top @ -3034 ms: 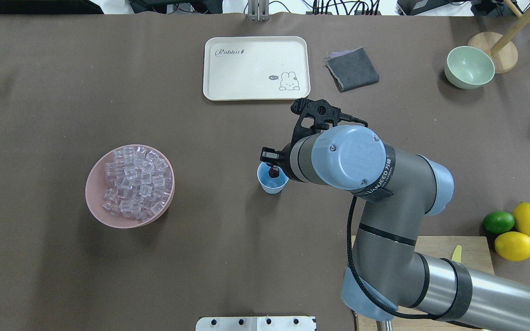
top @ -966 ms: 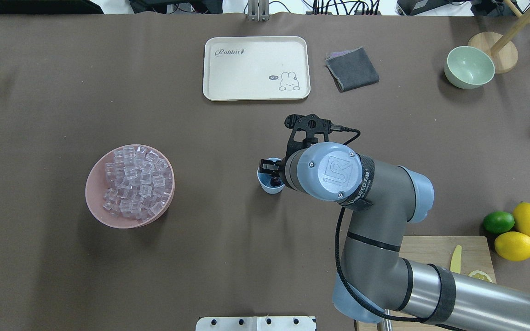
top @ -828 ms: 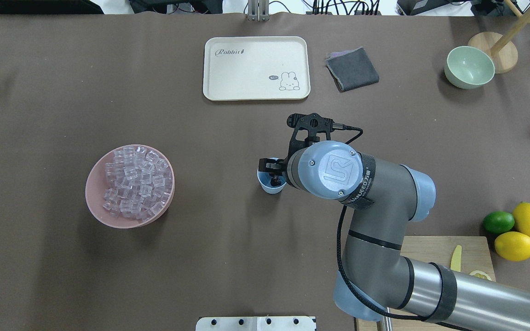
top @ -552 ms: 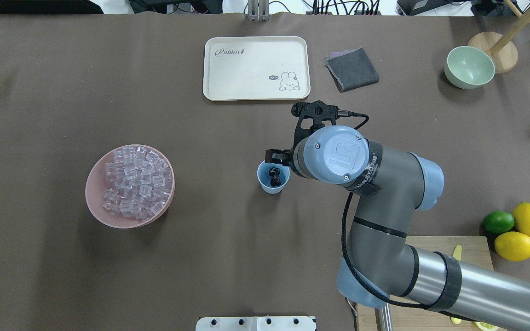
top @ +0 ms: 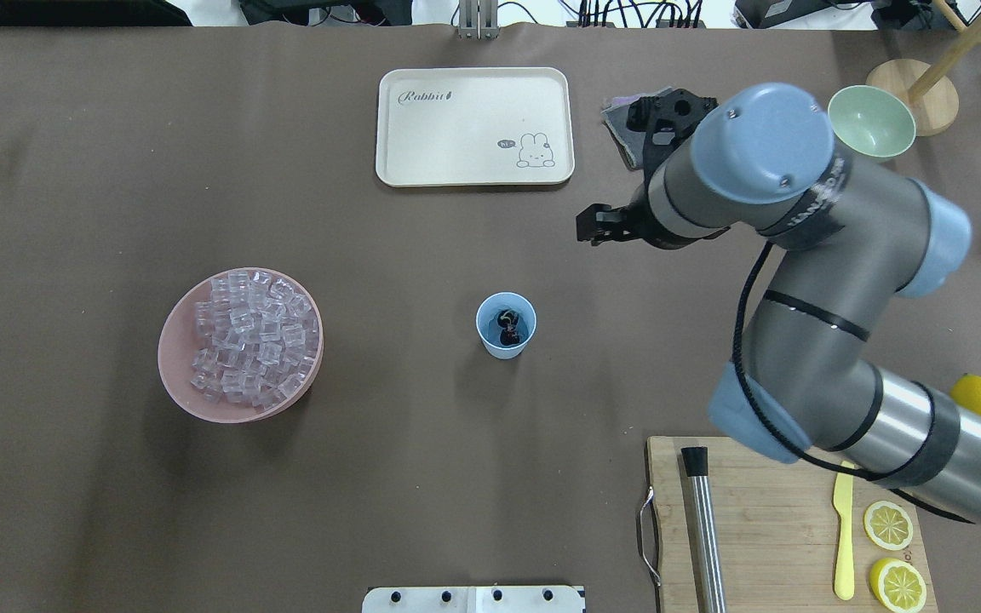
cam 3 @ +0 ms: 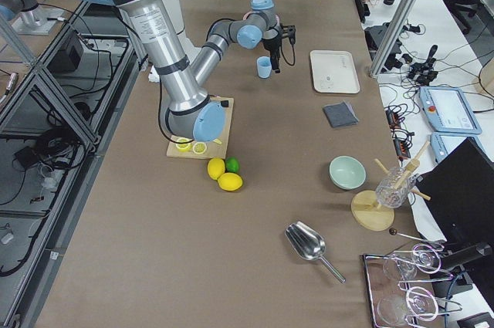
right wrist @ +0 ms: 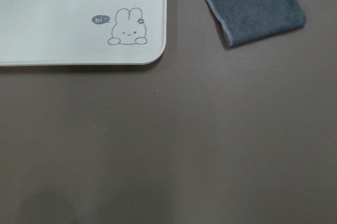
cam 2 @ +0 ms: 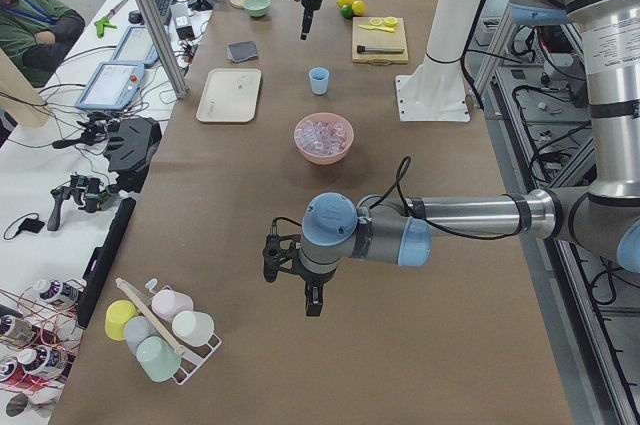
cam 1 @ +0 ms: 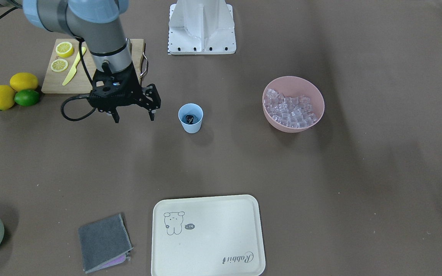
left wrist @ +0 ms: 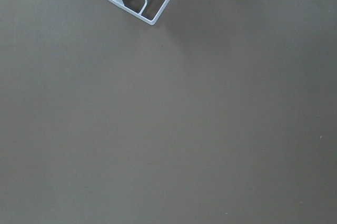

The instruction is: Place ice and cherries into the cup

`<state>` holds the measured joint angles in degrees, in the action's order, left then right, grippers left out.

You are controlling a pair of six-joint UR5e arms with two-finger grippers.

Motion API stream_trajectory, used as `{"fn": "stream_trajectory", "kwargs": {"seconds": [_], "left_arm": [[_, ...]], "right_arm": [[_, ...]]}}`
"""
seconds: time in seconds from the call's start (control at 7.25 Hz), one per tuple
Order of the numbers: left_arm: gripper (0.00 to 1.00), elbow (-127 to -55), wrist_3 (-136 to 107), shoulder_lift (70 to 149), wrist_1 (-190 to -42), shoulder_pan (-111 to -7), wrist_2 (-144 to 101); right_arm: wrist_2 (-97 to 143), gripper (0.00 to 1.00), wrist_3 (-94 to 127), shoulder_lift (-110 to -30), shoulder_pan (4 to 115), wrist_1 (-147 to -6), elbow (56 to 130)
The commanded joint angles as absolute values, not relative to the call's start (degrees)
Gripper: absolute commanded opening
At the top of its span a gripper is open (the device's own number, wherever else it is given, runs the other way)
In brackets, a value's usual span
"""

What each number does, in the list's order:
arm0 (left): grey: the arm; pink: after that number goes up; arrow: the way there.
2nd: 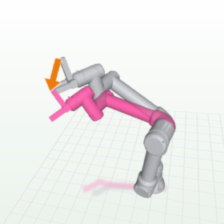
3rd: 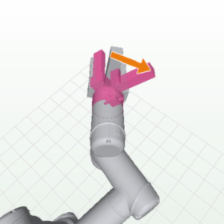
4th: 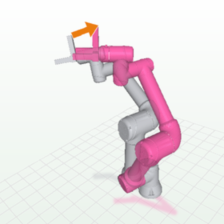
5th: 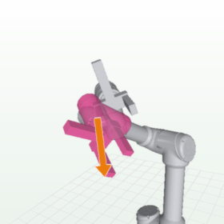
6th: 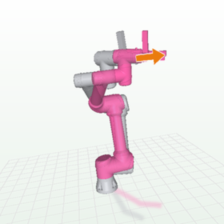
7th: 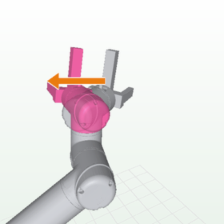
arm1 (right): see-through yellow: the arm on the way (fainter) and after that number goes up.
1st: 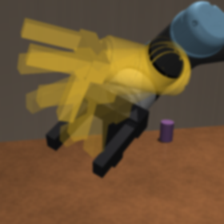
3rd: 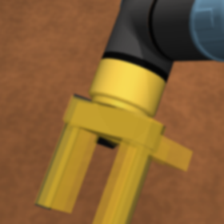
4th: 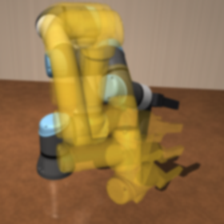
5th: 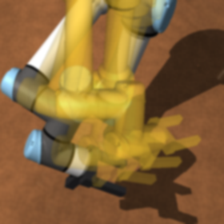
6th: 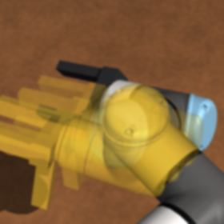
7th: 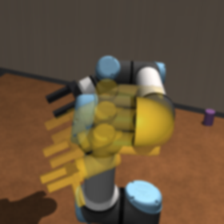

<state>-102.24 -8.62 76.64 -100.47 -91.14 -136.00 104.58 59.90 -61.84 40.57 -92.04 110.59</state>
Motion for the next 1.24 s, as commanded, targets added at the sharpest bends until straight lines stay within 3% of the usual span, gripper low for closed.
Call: {"fn": "stream_trajectory", "kwargs": {"seconds": [0.0, 0.41, 0.83, 1.1], "left_arm": [[0.98, -102.75, -10.72, 78.22, -100.37, -85.89, -134.39], [0.98, -102.92, -1.45, 77.43, -100.46, -85.43, -133.68], [0.98, -102.57, 6.33, 75.43, -100.02, -85.78, -133.94], [0.98, -102.83, 6.24, 75.41, -100.11, -85.96, -134.03]], "right_arm": [[117.78, 1.0, 40.45, -70.97, 54.24, -92.9, 113.99], [126.98, 1.0, 5.72, -86.09, 74.73, -92.9, 113.04], [128.76, 1.0, -7.36, -99.89, 85.76, -93.16, 111.11], [128.76, 1.0, -7.3, -102.9, 89.29, -93.08, 107.86]]}}
